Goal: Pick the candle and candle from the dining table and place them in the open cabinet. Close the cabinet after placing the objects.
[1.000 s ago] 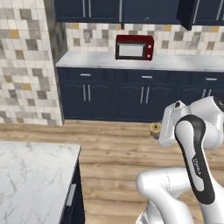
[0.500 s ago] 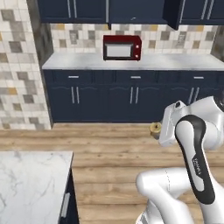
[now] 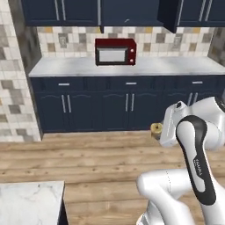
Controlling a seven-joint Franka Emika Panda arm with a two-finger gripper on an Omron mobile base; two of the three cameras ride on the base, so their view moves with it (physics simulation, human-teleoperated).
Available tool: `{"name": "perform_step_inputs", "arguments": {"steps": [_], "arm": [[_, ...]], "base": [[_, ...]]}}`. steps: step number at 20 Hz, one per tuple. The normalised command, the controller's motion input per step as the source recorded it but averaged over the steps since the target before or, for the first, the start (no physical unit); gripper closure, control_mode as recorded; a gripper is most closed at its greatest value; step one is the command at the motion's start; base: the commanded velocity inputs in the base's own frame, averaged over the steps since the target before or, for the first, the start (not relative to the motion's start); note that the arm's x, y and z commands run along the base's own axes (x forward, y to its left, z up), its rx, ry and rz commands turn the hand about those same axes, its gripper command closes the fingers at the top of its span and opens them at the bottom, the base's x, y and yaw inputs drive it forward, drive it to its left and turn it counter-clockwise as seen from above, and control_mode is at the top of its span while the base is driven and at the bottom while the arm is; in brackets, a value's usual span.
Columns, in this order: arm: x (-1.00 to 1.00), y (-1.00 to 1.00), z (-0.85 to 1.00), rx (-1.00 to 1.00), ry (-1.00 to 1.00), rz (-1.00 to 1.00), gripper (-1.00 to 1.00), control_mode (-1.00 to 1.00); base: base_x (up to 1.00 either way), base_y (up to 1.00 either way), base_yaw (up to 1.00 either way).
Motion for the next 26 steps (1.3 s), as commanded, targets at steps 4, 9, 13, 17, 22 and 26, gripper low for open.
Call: {"name": "perform_step_inputs", "arguments": {"steps": [4,9,13,17,22,26], "arm": [[0.00,0.00,0.00,0.00,0.00,0.00,1.00,1.00],[0.00,0.00,0.00,0.00,0.00,0.00,1.00,1.00],[0.00,0.00,0.00,0.00,0.00,0.00,1.00,1.00],[0.00,0.00,0.00,0.00,0.00,0.00,1.00,1.00],[0.00,0.00,0.00,0.00,0.00,0.00,1.00,1.00],[0.00,0.00,0.00,0.00,0.00,0.00,1.00,1.00]], "base": [[0.69,0.00,-0.10],[0.68,0.00,-0.09],[0.65,0.00,-0.08],[0.64,0.00,-0.10],[0.69,0.00,-0.11],[0.72,0.00,-0.11]]}}
